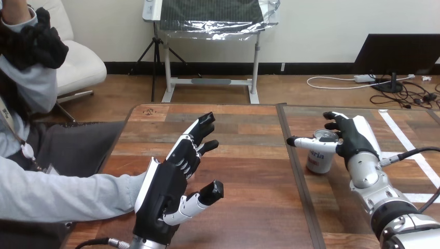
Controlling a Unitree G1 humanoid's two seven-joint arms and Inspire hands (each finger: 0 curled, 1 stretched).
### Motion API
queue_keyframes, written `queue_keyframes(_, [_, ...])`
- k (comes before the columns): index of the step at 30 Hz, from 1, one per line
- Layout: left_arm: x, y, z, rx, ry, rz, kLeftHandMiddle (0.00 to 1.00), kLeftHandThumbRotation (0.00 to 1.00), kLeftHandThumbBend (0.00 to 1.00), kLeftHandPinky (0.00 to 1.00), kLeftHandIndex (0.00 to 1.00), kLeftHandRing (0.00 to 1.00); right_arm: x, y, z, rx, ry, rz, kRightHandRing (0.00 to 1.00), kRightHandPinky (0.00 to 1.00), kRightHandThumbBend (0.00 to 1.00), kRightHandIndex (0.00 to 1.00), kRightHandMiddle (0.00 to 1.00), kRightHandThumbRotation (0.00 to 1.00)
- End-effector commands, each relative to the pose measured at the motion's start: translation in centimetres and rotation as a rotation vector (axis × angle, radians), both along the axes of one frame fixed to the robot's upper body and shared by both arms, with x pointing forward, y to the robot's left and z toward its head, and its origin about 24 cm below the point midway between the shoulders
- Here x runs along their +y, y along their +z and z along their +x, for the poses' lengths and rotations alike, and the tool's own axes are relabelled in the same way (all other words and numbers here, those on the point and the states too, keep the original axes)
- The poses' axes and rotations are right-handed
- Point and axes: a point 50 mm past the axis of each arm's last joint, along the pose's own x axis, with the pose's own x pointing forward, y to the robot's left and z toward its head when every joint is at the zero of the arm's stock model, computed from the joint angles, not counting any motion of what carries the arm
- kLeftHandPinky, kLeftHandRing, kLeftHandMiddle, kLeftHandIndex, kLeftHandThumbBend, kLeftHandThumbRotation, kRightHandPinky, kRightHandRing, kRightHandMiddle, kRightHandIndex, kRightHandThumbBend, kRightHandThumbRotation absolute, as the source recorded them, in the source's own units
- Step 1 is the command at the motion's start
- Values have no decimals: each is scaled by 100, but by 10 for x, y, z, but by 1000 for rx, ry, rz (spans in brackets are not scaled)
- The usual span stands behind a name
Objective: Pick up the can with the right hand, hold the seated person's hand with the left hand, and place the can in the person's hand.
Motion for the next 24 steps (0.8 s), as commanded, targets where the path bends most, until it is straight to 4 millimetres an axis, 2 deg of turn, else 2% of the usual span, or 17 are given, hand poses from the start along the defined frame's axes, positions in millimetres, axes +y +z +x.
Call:
queue_keyframes(1, [-2,16,9,-88,-2,0,94,62,100,85,89,93,9,30,20,-89,40,-16,85,82,100,89,86,28])
queue_keyframes(8, [-1,16,9,-92,1,4,94,62,100,85,89,93,10,29,19,-79,44,-15,85,80,100,89,86,27])
queue_keyframes(11, [-1,16,9,-93,2,3,94,62,100,84,89,93,10,27,18,-71,48,-23,85,82,100,89,86,27])
queue_keyframes(15, [-1,16,8,-92,0,1,94,62,100,84,89,93,10,26,18,-59,55,-28,83,77,100,89,82,28])
queue_keyframes(19, [0,16,8,-94,1,3,94,62,100,85,89,93,10,25,17,-40,63,-38,87,87,99,90,85,30])
queue_keyframes(24, [0,16,7,-92,3,1,94,61,100,85,89,93,10,24,17,-44,60,-32,88,92,98,90,85,29])
